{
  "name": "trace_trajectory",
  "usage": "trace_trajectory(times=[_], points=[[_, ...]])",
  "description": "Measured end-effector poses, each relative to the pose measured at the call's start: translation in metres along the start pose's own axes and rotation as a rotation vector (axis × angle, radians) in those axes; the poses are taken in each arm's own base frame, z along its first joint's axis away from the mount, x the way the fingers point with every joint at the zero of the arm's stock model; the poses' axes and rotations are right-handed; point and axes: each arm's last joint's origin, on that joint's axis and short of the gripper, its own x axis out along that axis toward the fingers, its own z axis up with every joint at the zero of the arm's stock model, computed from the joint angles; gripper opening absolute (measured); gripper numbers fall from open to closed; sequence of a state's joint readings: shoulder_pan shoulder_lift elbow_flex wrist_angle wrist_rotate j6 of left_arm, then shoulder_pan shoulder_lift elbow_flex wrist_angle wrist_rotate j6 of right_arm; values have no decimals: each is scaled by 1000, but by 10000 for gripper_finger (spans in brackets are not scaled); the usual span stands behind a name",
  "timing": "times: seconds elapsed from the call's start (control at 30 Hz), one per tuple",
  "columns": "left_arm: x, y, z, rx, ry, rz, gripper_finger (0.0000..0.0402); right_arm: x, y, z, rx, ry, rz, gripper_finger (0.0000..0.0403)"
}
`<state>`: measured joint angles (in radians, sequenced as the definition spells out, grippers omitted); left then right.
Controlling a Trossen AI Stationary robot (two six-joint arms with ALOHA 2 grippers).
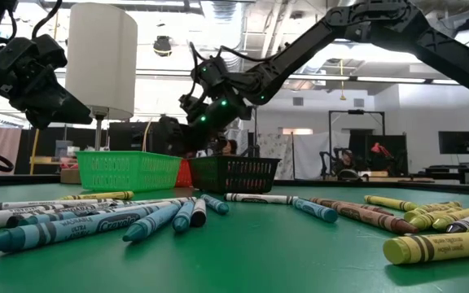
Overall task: Sort crayons
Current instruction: Put the brown crayon into the red bin
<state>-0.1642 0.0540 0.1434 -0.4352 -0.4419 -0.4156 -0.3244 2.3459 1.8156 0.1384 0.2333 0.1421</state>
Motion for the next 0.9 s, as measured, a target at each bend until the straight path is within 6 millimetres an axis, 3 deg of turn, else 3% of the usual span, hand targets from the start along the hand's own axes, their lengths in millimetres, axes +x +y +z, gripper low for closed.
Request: trace_trajectory(times=[0.5, 0.67, 0.9], points=[[0, 0, 0, -16, 1, 0, 137, -4, -1, 9, -27, -33, 3, 66], [0, 0, 0, -18, 1, -1, 137, -25, 4, 44, -58, -73, 25, 66], [0, 0, 0, -25, -1, 3, 137, -83, 9, 98, -148, -47, 49, 66]])
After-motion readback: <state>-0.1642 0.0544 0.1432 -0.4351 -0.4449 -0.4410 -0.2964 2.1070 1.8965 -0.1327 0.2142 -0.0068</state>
